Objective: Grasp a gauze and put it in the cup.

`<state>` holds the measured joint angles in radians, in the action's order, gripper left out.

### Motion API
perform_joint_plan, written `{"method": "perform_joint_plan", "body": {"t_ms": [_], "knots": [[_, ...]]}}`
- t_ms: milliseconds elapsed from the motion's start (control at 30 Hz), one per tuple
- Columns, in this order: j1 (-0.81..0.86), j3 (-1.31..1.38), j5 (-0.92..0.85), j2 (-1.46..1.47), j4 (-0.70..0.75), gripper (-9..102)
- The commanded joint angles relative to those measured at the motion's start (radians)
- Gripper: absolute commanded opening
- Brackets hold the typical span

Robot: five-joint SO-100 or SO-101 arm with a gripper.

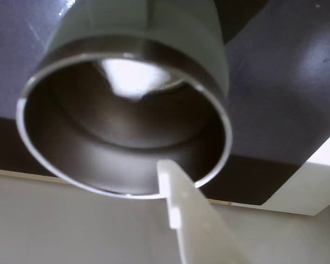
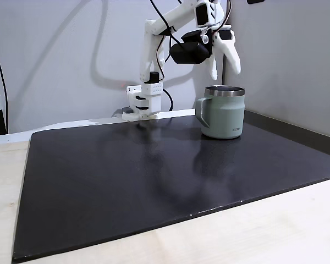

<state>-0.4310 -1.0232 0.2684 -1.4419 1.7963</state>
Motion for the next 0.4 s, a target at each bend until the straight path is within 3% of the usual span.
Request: {"method": "perform_joint_plan", "body": {"t_ms": [0,367], "knots": [[-0.002,0.005,-0.006,-0.011,-0.011,41],[0.005,0.003,-0.008,-0.017,-0.009,41]]}}
